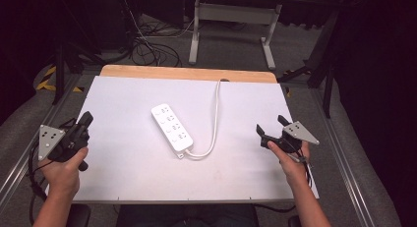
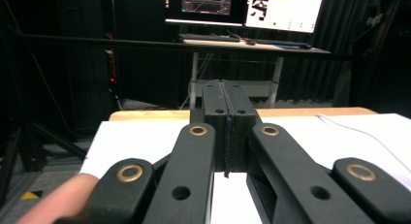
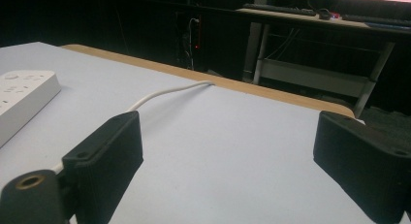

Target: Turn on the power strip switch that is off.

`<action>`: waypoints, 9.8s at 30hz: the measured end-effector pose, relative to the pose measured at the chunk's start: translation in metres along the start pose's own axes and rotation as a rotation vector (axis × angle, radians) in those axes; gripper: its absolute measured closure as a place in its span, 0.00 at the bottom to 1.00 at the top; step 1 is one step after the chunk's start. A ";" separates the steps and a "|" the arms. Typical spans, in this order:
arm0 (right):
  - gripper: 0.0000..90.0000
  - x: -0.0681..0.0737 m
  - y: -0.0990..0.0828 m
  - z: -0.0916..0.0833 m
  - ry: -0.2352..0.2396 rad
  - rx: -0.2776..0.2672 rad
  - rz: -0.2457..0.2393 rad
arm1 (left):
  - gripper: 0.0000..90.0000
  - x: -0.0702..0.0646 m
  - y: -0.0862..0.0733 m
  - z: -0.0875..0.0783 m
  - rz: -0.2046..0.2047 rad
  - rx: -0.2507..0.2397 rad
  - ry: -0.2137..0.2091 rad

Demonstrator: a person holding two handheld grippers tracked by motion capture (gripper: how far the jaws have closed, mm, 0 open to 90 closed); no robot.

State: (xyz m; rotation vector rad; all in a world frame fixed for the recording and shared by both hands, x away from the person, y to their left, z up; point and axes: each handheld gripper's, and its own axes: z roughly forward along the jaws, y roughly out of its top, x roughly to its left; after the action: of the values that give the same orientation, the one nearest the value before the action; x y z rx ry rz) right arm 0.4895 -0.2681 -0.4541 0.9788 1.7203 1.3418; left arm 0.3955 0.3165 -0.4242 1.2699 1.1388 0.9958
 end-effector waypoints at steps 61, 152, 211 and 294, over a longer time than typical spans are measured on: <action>0.14 -0.002 0.002 0.001 -0.014 -0.004 0.032 | 1.00 -0.089 -0.015 0.130 0.248 0.317 -0.278; 0.15 -0.006 0.005 -0.010 -0.036 -0.026 0.062 | 1.00 -0.112 -0.051 0.163 0.289 0.628 -0.253; 0.15 -0.006 0.003 -0.004 -0.022 -0.007 0.060 | 0.92 -0.101 -0.004 0.114 0.192 0.255 -0.137; 0.15 -0.007 0.006 -0.006 -0.015 -0.026 0.056 | 0.01 -0.050 0.011 0.033 0.029 0.086 -0.011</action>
State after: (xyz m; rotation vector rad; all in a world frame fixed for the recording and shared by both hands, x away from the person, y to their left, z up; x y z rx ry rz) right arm 0.4883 -0.2757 -0.4462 1.0265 1.6716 1.3859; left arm 0.4192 0.2626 -0.4107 1.3621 1.1683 0.9683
